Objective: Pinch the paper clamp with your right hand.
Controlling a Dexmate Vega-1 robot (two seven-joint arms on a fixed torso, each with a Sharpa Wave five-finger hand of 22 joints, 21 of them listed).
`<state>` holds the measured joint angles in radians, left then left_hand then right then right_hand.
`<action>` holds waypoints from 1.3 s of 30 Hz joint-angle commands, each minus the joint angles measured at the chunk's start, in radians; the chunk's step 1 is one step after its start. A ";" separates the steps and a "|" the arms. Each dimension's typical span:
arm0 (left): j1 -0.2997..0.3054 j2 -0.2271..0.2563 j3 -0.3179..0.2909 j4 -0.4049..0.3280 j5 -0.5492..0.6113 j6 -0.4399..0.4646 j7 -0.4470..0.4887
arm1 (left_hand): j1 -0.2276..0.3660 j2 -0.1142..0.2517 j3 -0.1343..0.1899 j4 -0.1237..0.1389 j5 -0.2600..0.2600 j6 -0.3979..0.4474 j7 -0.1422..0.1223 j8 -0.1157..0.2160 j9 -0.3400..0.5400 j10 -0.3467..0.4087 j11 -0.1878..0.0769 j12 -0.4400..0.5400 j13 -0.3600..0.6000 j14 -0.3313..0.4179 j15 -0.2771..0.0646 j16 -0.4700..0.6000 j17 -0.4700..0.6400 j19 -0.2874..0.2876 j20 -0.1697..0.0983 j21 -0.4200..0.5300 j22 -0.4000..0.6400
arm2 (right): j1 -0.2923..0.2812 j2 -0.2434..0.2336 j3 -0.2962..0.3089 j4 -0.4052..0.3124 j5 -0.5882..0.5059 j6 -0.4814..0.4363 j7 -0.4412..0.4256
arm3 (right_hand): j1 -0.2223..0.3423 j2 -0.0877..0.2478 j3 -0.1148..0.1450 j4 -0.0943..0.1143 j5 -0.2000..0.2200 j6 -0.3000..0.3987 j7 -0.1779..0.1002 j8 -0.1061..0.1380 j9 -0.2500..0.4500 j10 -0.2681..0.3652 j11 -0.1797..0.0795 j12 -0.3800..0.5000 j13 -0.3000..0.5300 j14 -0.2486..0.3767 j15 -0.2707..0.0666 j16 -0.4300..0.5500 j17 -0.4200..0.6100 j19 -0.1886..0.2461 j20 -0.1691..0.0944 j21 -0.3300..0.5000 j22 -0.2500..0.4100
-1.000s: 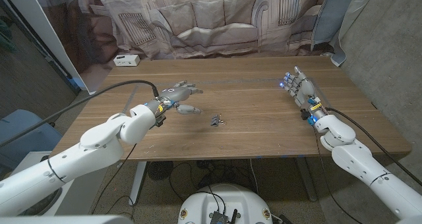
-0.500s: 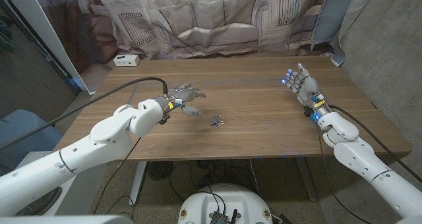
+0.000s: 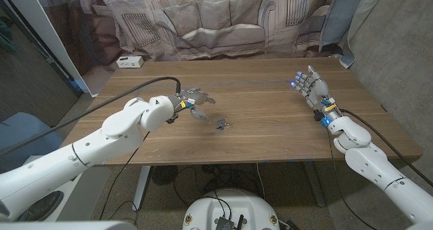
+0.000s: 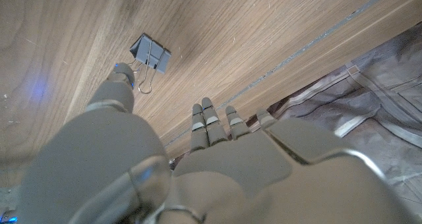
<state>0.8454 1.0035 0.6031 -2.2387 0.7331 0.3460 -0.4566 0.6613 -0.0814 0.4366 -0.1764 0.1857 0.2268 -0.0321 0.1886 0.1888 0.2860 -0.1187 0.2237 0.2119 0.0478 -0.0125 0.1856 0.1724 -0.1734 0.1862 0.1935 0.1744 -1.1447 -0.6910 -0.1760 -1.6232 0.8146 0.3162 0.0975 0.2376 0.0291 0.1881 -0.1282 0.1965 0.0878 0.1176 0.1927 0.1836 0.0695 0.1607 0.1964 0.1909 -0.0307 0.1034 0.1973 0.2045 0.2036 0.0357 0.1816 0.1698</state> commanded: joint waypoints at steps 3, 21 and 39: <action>-0.096 -0.051 0.060 0.071 0.038 -0.067 -0.145 | 0.034 -0.001 0.010 0.002 0.000 -0.035 0.009 -0.003 0.002 -0.030 0.009 -0.008 0.007 -0.024 0.014 -0.006 0.003 -0.009 0.018 0.003 0.004 | -0.029 -0.003 0.009 -0.037 -0.010 0.002 -0.024 | 0.009 0.000 -0.002 -0.007 -0.001 0.004 0.003 0.005 0.003 0.004 -0.004 0.005 0.003 0.004 0.000 0.006 0.002 -0.005 0.003 0.007 0.002; -0.135 -0.113 0.105 0.138 0.085 -0.111 -0.165 | 0.034 -0.006 0.006 0.016 -0.005 -0.082 0.013 -0.005 0.003 -0.058 0.020 -0.007 0.016 -0.032 0.033 0.000 0.004 -0.025 0.026 -0.002 0.005 | -0.049 0.000 0.010 -0.045 -0.013 0.009 -0.028 | 0.011 -0.001 -0.003 -0.007 -0.002 0.006 0.002 0.005 0.003 0.007 -0.004 0.006 0.004 0.005 0.000 0.007 0.003 -0.007 0.004 0.008 0.002; -0.166 -0.163 0.143 0.186 0.132 -0.128 -0.183 | 0.023 0.000 0.001 0.025 -0.008 -0.054 0.015 0.010 0.003 -0.028 0.016 0.013 0.021 -0.007 0.030 0.009 0.004 0.009 0.025 0.013 0.009 | -0.067 0.003 0.015 -0.045 -0.007 0.014 -0.028 | 0.012 -0.003 -0.005 -0.007 -0.003 0.010 0.001 0.006 0.003 0.009 -0.004 0.006 0.004 0.005 0.000 0.007 0.003 -0.008 0.005 0.008 0.002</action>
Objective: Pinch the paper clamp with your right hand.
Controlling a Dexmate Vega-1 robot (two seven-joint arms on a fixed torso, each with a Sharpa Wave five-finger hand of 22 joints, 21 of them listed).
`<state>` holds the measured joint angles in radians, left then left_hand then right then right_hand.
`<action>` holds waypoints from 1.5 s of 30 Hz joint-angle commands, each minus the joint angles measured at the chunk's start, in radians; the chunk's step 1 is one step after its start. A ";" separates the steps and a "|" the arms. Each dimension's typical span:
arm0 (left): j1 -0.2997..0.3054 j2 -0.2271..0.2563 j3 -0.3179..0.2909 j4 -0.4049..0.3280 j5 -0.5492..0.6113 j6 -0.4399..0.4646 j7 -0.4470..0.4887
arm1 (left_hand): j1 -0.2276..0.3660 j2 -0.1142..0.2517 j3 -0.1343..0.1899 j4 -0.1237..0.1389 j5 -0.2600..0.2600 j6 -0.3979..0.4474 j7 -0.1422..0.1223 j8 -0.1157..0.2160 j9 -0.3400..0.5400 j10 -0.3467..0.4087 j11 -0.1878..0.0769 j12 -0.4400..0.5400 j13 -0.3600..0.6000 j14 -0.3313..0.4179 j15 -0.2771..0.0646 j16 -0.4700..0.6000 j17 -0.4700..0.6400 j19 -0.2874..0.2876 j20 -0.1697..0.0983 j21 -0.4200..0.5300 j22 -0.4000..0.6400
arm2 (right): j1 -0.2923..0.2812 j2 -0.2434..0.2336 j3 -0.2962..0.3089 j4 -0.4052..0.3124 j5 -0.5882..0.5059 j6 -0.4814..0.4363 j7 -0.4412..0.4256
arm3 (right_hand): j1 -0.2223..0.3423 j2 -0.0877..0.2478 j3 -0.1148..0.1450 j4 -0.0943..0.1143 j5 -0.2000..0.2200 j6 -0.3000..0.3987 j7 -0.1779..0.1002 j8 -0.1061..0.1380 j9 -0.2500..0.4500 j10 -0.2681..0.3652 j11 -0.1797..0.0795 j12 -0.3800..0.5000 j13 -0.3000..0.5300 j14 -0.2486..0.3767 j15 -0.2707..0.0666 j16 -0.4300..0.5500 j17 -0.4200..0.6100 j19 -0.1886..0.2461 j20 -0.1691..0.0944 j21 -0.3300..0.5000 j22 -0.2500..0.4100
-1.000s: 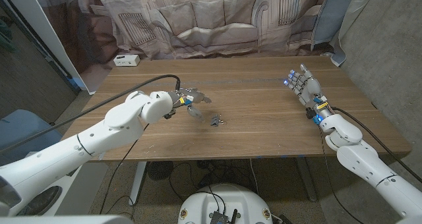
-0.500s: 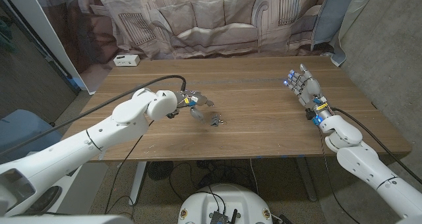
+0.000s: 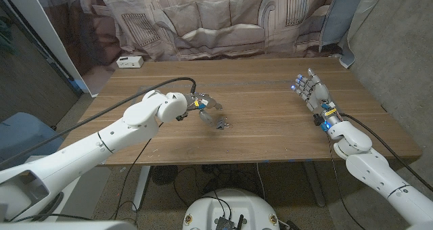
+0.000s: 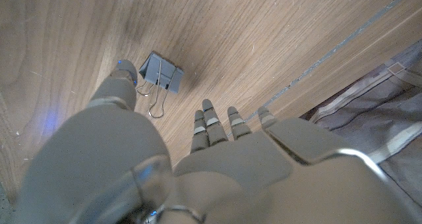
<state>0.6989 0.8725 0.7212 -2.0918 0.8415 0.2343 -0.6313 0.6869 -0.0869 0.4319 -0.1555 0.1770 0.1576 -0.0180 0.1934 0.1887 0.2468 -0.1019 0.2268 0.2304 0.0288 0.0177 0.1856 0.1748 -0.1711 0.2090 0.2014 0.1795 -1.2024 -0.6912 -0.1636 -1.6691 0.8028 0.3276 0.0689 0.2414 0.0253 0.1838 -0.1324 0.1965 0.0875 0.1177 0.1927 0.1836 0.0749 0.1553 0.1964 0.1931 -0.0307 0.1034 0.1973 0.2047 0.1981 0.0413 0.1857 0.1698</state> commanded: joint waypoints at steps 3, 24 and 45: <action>-0.021 -0.036 0.028 0.046 0.025 -0.018 -0.009 | 0.002 0.008 0.008 0.003 0.001 0.019 0.002 0.007 0.003 0.016 -0.001 0.012 0.003 0.015 -0.001 0.009 0.002 0.007 0.003 0.005 0.004 | -0.008 0.006 0.002 0.006 0.007 0.008 0.007 | 0.009 0.000 -0.001 -0.003 -0.003 0.011 0.000 0.006 0.003 0.003 0.001 0.006 0.001 0.005 0.000 0.007 0.002 -0.003 0.000 0.004 0.002; -0.047 -0.068 0.066 0.092 0.055 -0.041 -0.019 | 0.024 0.018 0.015 -0.003 0.002 0.054 -0.005 0.018 0.002 0.037 -0.008 0.022 0.005 0.044 0.005 0.016 0.001 0.026 0.006 0.009 0.005 | 0.011 0.015 -0.001 0.029 0.022 0.006 0.023 | 0.014 0.000 -0.002 -0.004 -0.002 0.015 0.001 0.006 0.003 0.005 0.000 0.007 0.002 0.008 0.000 0.008 0.002 -0.002 0.004 0.005 0.002; -0.060 -0.102 0.093 0.140 0.048 -0.042 -0.003 | 0.042 0.027 0.017 -0.003 0.001 0.100 -0.011 0.027 0.002 0.078 -0.020 0.038 0.007 0.118 0.014 0.032 0.003 0.065 0.008 0.015 0.006 | 0.016 0.015 -0.004 0.055 0.031 0.007 0.047 | 0.016 -0.001 -0.003 -0.004 -0.002 0.019 0.000 0.006 0.004 0.008 -0.001 0.007 0.002 0.010 0.001 0.009 0.002 -0.003 0.005 0.006 0.002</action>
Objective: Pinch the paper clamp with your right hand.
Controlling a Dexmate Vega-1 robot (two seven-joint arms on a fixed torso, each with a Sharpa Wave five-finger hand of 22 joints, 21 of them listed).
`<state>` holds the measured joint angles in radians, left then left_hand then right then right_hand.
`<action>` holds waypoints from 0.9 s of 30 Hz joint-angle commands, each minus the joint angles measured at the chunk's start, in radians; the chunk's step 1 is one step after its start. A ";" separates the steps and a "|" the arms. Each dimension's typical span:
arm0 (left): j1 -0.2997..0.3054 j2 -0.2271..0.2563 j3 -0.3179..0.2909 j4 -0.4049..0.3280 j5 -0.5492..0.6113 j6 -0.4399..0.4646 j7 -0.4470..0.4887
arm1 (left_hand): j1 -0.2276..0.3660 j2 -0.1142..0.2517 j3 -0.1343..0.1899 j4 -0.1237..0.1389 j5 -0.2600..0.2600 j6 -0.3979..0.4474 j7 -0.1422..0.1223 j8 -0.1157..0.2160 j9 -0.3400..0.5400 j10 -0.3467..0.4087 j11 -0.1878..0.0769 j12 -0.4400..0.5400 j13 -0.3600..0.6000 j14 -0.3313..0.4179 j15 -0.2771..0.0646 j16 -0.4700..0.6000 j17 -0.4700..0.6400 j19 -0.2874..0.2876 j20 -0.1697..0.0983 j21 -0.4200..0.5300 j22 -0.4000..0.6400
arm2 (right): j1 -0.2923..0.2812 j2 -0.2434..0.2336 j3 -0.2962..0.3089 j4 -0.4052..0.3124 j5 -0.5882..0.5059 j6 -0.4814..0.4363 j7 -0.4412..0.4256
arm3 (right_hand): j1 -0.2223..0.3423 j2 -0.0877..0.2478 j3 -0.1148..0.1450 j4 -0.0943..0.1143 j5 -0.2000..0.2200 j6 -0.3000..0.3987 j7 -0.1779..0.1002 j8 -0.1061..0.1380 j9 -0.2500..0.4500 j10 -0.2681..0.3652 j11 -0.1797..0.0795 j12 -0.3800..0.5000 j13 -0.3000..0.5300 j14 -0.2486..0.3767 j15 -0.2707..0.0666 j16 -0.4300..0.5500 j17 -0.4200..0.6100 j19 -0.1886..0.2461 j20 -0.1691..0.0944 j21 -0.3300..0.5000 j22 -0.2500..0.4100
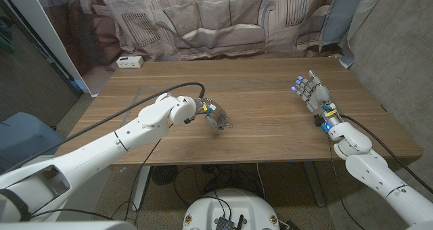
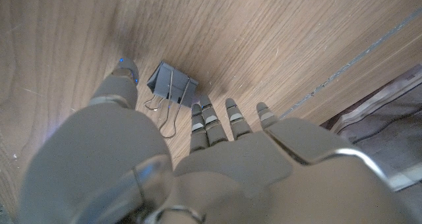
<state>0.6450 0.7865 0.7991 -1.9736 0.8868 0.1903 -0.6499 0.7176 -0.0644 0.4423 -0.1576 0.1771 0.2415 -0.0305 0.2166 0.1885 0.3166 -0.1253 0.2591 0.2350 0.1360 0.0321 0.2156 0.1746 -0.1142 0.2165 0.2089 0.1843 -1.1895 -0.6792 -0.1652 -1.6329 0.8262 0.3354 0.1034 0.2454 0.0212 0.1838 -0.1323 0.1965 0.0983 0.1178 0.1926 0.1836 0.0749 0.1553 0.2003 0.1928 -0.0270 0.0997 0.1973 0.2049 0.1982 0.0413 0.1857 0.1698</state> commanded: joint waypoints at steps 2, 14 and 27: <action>-0.005 -0.017 0.016 0.023 0.004 0.004 0.021 | 0.015 0.006 0.007 -0.001 0.000 0.026 0.000 0.005 0.002 0.021 -0.006 0.010 0.002 0.016 -0.004 0.002 0.003 0.014 0.001 0.008 0.001 | 0.003 0.006 -0.001 0.020 0.017 -0.006 0.010 | 0.012 0.003 -0.004 -0.004 -0.002 0.009 -0.001 0.006 0.004 0.009 0.000 0.004 0.002 0.006 0.005 0.009 0.002 -0.003 0.005 0.006 0.002; 0.002 -0.016 0.024 0.011 0.058 0.019 0.045 | 0.036 0.017 0.011 -0.004 0.001 0.061 -0.009 0.010 0.002 0.056 -0.016 0.020 0.002 0.038 -0.016 0.002 0.003 0.039 0.000 0.009 -0.001 | 0.006 0.014 -0.002 0.045 0.026 -0.001 0.024 | 0.012 0.002 -0.005 -0.003 -0.003 0.010 -0.002 0.006 0.004 0.010 -0.001 0.004 0.002 0.007 0.004 0.009 0.002 -0.003 0.006 0.006 0.003; 0.028 -0.031 0.025 0.019 0.071 0.036 0.081 | 0.054 0.023 0.014 -0.006 0.000 0.096 -0.018 0.016 0.002 0.089 -0.030 0.028 0.002 0.060 -0.033 0.003 0.002 0.059 0.000 0.010 -0.001 | 0.009 0.015 0.001 0.056 0.038 -0.002 0.040 | 0.012 0.002 -0.007 -0.002 -0.003 0.010 -0.003 0.005 0.004 0.010 -0.001 0.003 0.002 0.008 0.005 0.009 0.003 -0.004 0.007 0.006 0.003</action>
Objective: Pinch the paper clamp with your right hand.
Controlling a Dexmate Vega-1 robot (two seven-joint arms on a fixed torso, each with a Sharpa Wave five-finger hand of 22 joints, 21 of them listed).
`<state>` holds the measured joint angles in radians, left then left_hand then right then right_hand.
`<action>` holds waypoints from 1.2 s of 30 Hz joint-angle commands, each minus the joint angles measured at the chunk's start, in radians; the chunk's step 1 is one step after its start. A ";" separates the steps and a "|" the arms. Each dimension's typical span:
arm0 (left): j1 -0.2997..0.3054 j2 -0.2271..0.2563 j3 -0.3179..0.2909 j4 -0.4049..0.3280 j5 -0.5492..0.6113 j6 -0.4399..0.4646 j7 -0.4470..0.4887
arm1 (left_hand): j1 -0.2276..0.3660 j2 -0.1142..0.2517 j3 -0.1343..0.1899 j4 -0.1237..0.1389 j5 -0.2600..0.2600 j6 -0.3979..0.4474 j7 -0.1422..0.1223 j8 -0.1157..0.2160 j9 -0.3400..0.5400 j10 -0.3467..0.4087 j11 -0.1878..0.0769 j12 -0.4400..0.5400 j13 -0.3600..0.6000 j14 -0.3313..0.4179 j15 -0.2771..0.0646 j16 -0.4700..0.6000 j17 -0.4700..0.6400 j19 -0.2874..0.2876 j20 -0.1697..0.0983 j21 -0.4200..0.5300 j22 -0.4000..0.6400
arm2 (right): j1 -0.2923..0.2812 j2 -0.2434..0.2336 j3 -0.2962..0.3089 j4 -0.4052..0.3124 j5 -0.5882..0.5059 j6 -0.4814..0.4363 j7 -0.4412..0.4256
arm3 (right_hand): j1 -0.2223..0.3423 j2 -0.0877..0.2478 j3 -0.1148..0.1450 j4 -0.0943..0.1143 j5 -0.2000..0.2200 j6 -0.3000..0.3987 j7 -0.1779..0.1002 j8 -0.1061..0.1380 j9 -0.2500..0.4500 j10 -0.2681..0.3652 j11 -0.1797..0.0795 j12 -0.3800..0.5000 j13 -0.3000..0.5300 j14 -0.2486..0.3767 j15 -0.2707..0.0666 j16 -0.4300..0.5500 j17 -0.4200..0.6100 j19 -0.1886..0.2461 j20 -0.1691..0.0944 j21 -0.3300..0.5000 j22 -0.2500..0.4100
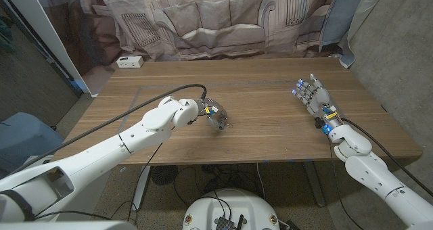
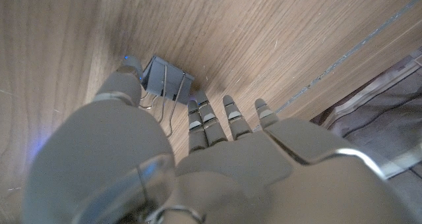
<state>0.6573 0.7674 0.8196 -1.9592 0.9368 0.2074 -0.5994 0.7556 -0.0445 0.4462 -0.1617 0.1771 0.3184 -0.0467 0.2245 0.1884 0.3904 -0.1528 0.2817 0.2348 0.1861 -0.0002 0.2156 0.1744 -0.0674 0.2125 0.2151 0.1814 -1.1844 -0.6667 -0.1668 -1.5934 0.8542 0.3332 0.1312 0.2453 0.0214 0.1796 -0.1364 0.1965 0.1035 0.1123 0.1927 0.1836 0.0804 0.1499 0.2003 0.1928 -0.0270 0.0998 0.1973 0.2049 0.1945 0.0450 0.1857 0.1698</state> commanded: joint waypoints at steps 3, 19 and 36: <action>0.017 -0.017 0.009 0.010 0.020 0.020 0.030 | 0.020 0.005 0.010 -0.002 0.000 0.030 -0.004 0.011 0.002 0.025 -0.007 0.008 0.002 0.016 -0.005 0.004 0.002 0.016 0.004 0.003 0.002 | 0.004 0.003 0.004 0.016 0.014 -0.002 0.013 | 0.012 0.001 -0.003 0.002 -0.003 0.005 0.002 0.005 0.004 0.004 0.004 0.003 0.002 0.008 0.005 0.010 0.003 0.000 0.003 0.006 0.003; 0.030 -0.018 0.017 0.013 0.041 0.032 0.063 | 0.043 0.014 0.015 -0.003 0.002 0.066 -0.007 0.016 0.002 0.059 -0.013 0.015 0.002 0.035 -0.013 0.003 0.001 0.035 0.005 0.003 0.001 | 0.006 -0.005 0.004 0.020 0.012 -0.014 0.017 | 0.012 0.001 -0.004 0.003 -0.002 0.005 0.001 0.004 0.004 0.005 0.003 0.003 0.002 0.008 0.006 0.009 0.003 -0.003 0.003 0.006 0.003; 0.056 -0.004 0.000 -0.020 0.063 0.059 0.068 | 0.088 0.026 0.010 0.000 0.004 0.259 -0.032 0.056 0.010 0.240 -0.018 0.064 0.020 0.138 -0.058 0.014 -0.001 0.088 0.005 -0.004 0.000 | 0.015 -0.004 -0.001 0.020 0.019 -0.034 0.012 | 0.011 0.003 -0.006 0.005 -0.002 0.006 0.002 0.004 0.004 0.006 0.004 0.003 0.002 0.011 0.007 0.011 0.004 -0.006 0.007 0.005 0.003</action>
<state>0.6930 0.7515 0.8343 -1.9556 0.9866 0.2464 -0.5388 0.8312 -0.0189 0.4569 -0.1640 0.1771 0.5455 -0.0761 0.2709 0.1932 0.6010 -0.1633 0.3351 0.2343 0.3022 -0.0412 0.2235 0.1720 0.0076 0.2163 0.2151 0.1816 -1.1757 -0.6702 -0.1626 -1.5746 0.8714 0.3094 0.1451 0.2452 0.0214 0.1754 -0.1321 0.1965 0.1034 0.1124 0.1926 0.1836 0.0803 0.1499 0.2003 0.1927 -0.0214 0.1054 0.2050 0.2072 0.1910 0.0484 0.1857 0.1698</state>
